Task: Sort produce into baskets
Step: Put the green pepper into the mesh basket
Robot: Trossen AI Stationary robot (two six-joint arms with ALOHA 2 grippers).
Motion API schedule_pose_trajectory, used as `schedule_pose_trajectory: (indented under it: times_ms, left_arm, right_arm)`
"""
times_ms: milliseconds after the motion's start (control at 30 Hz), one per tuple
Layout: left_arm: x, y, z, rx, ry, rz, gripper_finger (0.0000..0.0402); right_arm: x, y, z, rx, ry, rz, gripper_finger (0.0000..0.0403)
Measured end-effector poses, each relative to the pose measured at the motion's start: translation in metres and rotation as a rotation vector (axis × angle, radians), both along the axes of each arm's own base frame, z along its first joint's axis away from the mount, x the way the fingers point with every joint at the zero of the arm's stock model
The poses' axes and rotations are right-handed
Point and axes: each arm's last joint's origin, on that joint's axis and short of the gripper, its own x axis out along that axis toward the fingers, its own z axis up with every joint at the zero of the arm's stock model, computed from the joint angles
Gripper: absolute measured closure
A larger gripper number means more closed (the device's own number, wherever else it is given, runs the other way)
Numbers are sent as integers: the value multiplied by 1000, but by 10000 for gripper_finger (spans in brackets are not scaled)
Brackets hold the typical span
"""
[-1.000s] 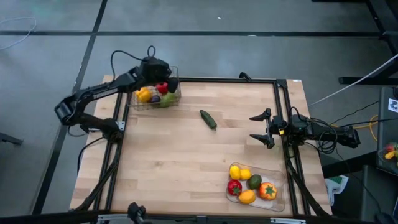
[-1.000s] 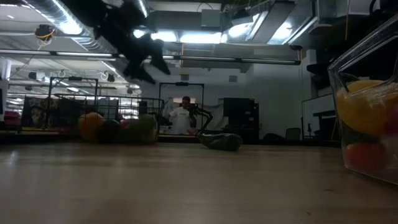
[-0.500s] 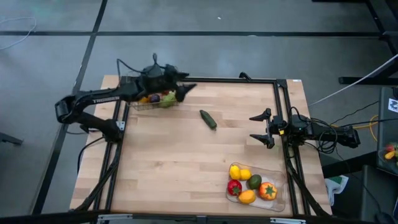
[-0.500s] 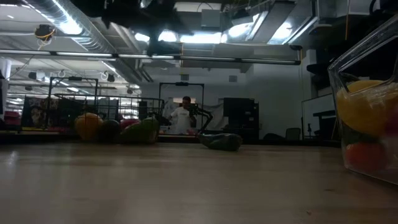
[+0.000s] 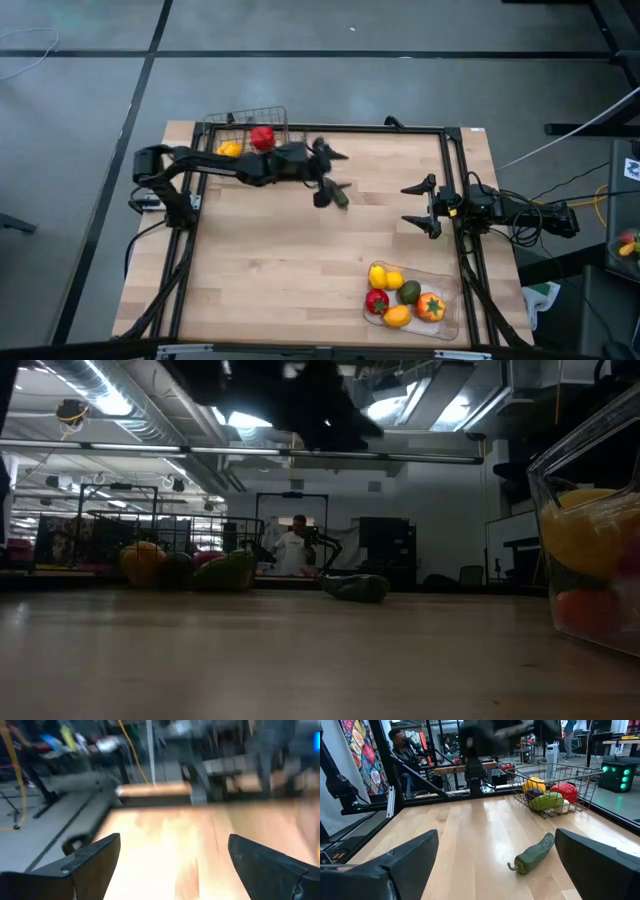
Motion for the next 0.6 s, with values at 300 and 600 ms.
schedule_pose_trajectory:
  times_ms: [300, 600]
  left_arm:
    - [34, -1, -51, 102, 498, -116, 34]
    - [46, 5, -99, 138, 675, -172, 34]
  right_arm:
    - [0, 0, 0, 0, 0, 0, 6]
    - [0, 0, 0, 0, 1, 0, 6]
